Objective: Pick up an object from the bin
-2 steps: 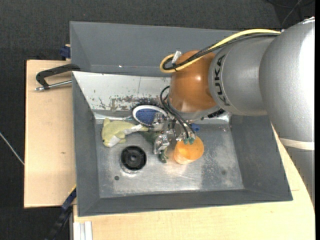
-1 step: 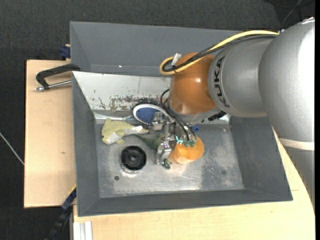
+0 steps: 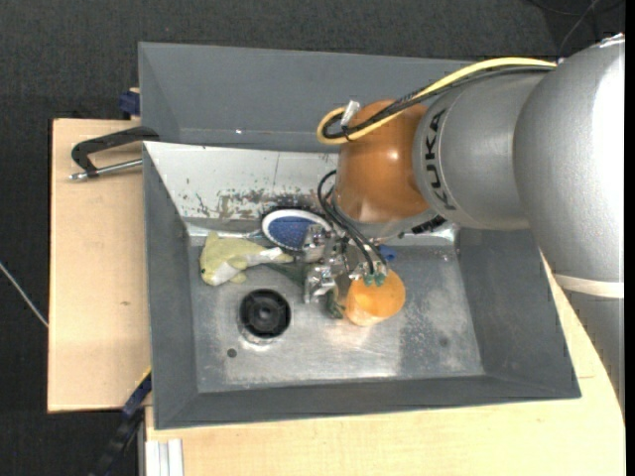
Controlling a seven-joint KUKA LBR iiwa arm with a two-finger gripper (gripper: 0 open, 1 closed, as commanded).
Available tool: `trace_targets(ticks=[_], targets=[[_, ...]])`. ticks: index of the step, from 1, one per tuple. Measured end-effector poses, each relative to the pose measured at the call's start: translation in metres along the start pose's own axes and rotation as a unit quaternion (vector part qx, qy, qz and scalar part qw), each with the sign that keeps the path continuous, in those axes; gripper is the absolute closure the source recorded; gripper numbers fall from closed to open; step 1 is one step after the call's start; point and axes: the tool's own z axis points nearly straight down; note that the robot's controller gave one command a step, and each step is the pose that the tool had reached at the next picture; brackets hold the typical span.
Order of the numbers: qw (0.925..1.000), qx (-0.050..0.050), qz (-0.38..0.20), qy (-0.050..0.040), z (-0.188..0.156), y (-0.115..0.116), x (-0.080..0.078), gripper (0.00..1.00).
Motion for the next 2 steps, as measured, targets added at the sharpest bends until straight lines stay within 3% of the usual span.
trace_targets(ticks=[1,2], targets=[[0.9998,0.004,-0.019,0.001,-0.103,-0.08,0.013,1.0],[0.9998,0.002,-0.017,0.0022,-0.139,-0.077,0.015,1.0]])
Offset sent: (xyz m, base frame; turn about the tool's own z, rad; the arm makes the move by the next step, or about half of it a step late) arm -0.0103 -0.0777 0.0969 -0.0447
